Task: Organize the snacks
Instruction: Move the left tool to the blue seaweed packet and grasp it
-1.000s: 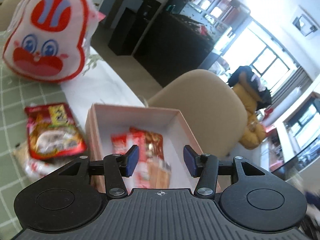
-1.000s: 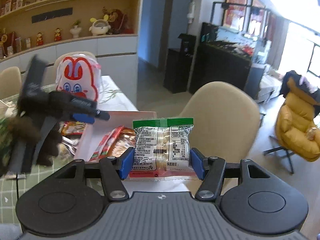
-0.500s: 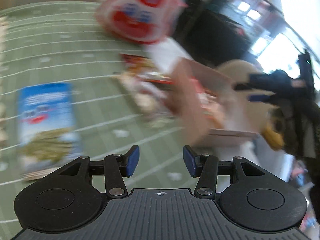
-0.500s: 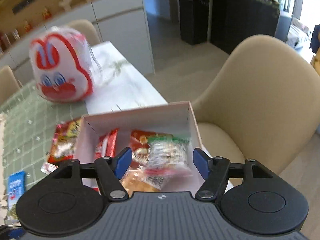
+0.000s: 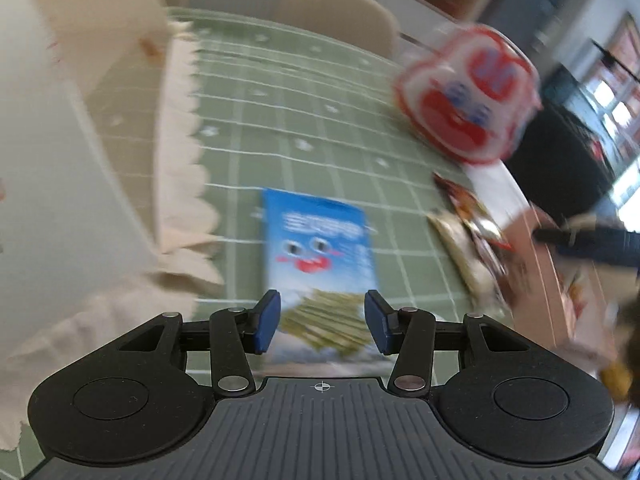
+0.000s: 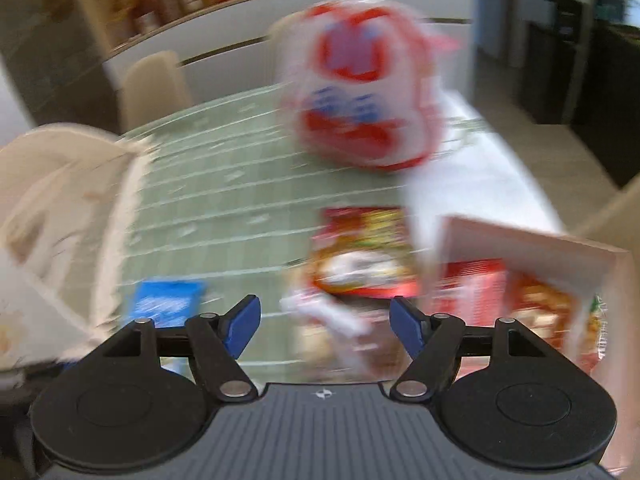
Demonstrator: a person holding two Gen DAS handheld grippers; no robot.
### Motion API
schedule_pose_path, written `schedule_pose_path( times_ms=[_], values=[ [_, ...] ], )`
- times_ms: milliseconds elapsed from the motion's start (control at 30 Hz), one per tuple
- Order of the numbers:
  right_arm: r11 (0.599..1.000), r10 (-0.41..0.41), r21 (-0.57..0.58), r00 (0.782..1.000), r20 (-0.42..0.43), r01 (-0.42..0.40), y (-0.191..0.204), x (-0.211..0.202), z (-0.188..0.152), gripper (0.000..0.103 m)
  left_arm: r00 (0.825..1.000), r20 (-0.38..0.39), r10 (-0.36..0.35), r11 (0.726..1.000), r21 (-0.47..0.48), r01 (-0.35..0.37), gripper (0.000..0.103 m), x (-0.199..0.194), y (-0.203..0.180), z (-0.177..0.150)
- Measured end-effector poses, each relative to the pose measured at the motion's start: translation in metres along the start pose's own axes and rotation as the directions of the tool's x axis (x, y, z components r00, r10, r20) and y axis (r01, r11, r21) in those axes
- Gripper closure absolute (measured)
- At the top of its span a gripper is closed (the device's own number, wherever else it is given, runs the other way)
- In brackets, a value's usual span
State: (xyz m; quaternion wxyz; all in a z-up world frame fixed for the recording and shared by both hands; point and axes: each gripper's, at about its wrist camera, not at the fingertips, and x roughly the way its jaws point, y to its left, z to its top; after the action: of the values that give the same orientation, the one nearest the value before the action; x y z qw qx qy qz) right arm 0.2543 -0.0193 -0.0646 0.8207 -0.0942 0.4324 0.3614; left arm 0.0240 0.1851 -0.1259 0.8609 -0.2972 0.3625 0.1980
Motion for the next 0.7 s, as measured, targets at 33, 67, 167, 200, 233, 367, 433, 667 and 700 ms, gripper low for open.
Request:
schedule_pose_path(
  times_ms=[33, 67, 167, 200, 233, 367, 433, 667, 700],
  values=[
    [1.0, 0.022, -0.019, 1.0, -0.012, -0.022, 0.012, 0.006, -0.005, 0.031, 1.0, 0.003, -0.006, 1.0, -0.025, 0.006, 0.052, 0.002, 0.005, 0.002],
    [0.999, 0.031, -0.036, 0.999, -0.02, -0.032, 0.022, 0.011, -0.01, 0.031, 1.0, 0.001, -0.019, 0.998, -0.058, 0.019, 0.052, 0.006, 0.012, 0.004],
    [0.997, 0.043, -0.056, 0.998, -0.055, -0.046, 0.045, 0.034, -0.031, 0.033, 1.0, -0.012, -0.011, 0.994, -0.11, 0.009, 0.052, 0.02, 0.021, 0.005],
    [0.997, 0.06, -0.045, 0.995, -0.075, -0.063, 0.049, 0.042, -0.038, 0.04, 1.0, -0.01, -0.004, 0.993, -0.122, 0.003, 0.052, 0.023, 0.024, 0.005],
    [0.996, 0.083, -0.032, 0.992, -0.093, -0.087, 0.051, 0.047, -0.044, 0.051, 1.0, -0.01, -0.001, 0.991, -0.132, -0.001, 0.052, 0.026, 0.026, 0.005],
    [0.99, 0.14, 0.003, 0.982, -0.129, -0.141, 0.061, 0.057, -0.06, 0.06, 1.0, -0.002, -0.023, 0.991, -0.135, 0.023, 0.052, 0.034, 0.023, 0.008],
    [0.99, 0.139, 0.003, 0.982, -0.129, -0.14, 0.063, 0.058, -0.063, 0.063, 0.999, -0.006, -0.033, 0.993, -0.114, 0.032, 0.052, 0.038, 0.017, 0.009],
    [0.992, 0.124, 0.015, 0.984, -0.124, -0.124, 0.059, 0.055, -0.068, 0.066, 0.995, -0.05, -0.082, 0.995, -0.061, 0.078, 0.052, 0.047, -0.001, 0.013],
    [0.993, 0.121, 0.018, 0.985, -0.124, -0.119, 0.059, 0.056, -0.068, 0.067, 0.995, -0.055, -0.088, 0.995, -0.058, 0.085, 0.052, 0.048, -0.003, 0.013]
  ],
)
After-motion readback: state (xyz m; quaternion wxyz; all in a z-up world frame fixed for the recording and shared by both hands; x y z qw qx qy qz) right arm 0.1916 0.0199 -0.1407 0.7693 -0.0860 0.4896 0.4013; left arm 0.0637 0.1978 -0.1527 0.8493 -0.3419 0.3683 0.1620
